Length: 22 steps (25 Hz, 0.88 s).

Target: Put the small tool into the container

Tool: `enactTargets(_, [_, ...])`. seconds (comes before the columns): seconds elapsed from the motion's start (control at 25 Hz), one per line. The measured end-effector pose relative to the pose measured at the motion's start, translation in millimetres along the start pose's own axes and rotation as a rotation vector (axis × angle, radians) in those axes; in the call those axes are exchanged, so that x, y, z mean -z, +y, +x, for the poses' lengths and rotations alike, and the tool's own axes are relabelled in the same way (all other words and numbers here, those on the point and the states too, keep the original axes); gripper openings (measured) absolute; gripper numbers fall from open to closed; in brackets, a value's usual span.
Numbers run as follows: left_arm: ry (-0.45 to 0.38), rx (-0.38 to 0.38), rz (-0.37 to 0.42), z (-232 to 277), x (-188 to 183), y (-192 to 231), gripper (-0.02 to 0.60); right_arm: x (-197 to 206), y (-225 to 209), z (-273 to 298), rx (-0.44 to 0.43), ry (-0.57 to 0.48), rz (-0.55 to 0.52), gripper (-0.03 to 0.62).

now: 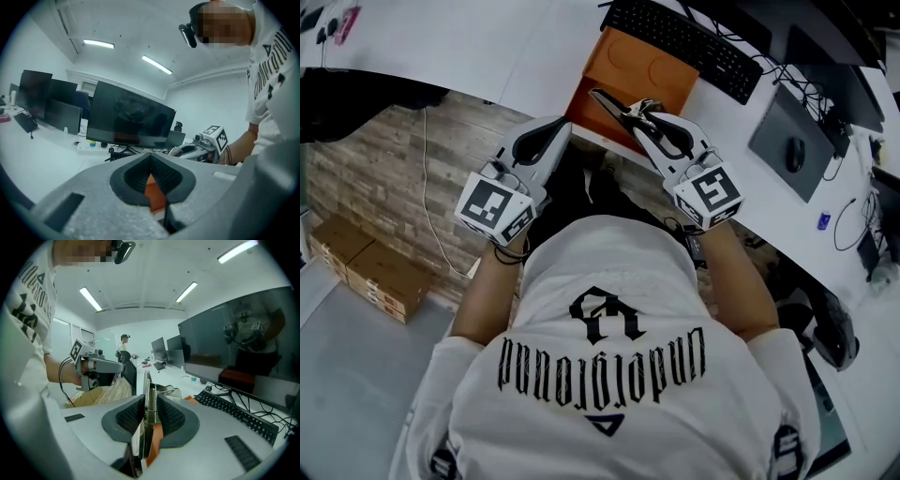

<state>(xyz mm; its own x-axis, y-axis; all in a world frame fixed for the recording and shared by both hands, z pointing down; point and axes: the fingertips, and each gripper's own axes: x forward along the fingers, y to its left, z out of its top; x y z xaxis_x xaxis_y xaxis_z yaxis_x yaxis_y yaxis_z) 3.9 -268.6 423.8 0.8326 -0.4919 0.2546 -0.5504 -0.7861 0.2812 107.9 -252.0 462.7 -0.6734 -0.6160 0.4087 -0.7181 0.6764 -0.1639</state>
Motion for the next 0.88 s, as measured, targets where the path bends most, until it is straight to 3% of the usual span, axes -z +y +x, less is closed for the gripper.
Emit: enactTargets(0.88, [0.169,0.076,-0.041,43.0,84.1,38.3,0.014,111.1,-19.7,73.4,-0.09,0.295,0.03,0.091])
